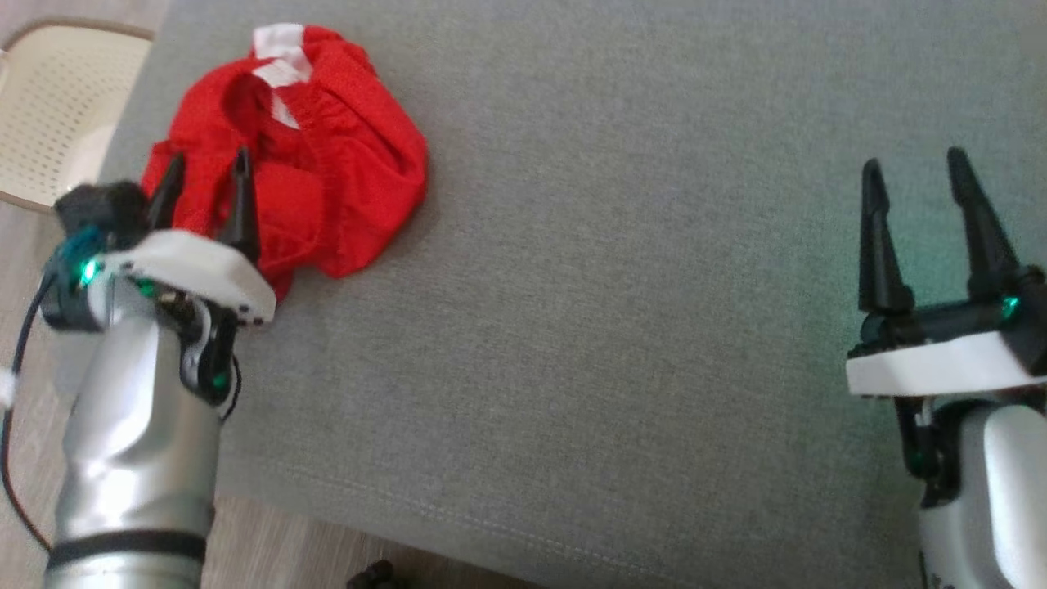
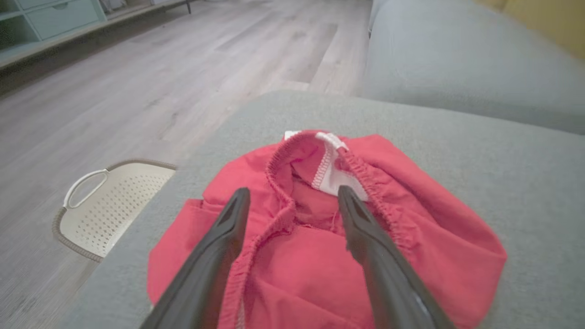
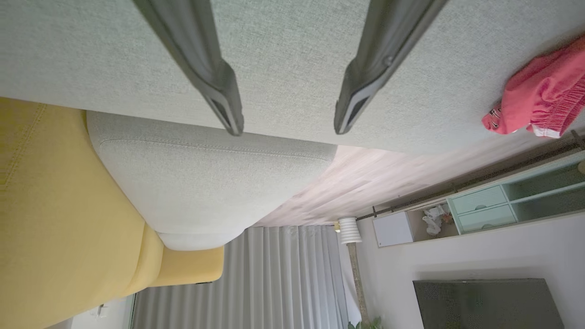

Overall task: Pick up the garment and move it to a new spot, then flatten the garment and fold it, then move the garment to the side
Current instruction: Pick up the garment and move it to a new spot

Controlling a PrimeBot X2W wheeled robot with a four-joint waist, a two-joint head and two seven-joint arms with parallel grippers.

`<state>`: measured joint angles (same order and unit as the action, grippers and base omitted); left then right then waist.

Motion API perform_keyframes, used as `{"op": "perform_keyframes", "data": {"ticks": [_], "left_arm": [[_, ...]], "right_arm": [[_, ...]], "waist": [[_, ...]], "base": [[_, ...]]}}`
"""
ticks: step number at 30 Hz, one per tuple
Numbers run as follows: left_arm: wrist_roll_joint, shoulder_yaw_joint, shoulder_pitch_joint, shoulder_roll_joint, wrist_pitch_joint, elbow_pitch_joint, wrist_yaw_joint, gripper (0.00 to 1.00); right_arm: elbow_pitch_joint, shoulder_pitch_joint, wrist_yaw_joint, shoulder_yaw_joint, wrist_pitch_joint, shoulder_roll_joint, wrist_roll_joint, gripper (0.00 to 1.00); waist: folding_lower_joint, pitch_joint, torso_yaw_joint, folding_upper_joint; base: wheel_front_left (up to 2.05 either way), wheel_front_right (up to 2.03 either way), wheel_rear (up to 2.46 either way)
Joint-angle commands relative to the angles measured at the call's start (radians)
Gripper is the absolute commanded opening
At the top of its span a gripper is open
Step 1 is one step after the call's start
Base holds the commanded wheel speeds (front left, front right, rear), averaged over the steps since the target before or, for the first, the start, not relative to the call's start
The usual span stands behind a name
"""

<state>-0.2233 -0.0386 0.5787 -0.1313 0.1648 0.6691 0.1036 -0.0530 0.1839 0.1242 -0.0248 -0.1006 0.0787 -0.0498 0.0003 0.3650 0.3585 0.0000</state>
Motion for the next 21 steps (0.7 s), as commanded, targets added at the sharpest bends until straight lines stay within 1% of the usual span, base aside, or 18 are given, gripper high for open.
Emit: {"op": "perform_keyframes", "data": {"ticks": [1,6,11,12,13,17,21], "left_arm": [[0.013,0.015,0.049,-0.054,-0.013,0.018,0.003,1.00],[0.034,-0.008,0.134,-0.078,-0.029,0.136,0.002,1.00],[0.058,-0.027,0.208,-0.105,-0.038,0.262,-0.014,1.00],[0.055,-0.027,0.218,-0.106,-0.035,0.279,-0.013,0.59],[0.050,-0.026,0.227,-0.105,-0.030,0.295,-0.011,0.00],[0.039,-0.035,0.244,-0.106,-0.002,0.340,0.002,0.00],[0.023,-0.039,0.253,-0.101,0.056,0.336,0.011,0.00]], "right_arm": [[-0.054,0.034,0.007,0.022,0.011,0.006,0.007,1.00],[-0.085,0.030,0.007,0.030,0.027,0.007,0.010,1.00],[-0.094,0.024,0.007,0.039,0.030,0.005,0.010,1.00],[-0.094,0.023,0.007,0.037,0.030,0.005,0.009,1.00],[-0.093,0.022,0.007,0.035,0.028,0.004,0.009,1.00],[-0.084,0.022,0.007,0.029,0.022,0.002,0.007,1.00],[-0.063,0.029,0.007,0.025,0.004,-0.004,-0.001,1.00]], "waist": [[-0.0003,0.034,-0.020,0.0000],[-0.0003,0.059,-0.037,0.0000],[-0.0003,0.070,-0.056,0.0000],[-0.0003,0.070,-0.059,0.0000],[-0.0003,0.069,-0.062,0.0000],[-0.0003,0.058,-0.070,0.0000],[-0.0003,0.028,-0.079,0.0000]], "base": [[0.00,0.00,0.00],[0.00,0.00,0.00],[0.00,0.00,0.00],[0.00,0.00,0.00],[0.00,0.00,0.00],[0.00,0.00,0.00],[0.00,0.00,0.00]]}}
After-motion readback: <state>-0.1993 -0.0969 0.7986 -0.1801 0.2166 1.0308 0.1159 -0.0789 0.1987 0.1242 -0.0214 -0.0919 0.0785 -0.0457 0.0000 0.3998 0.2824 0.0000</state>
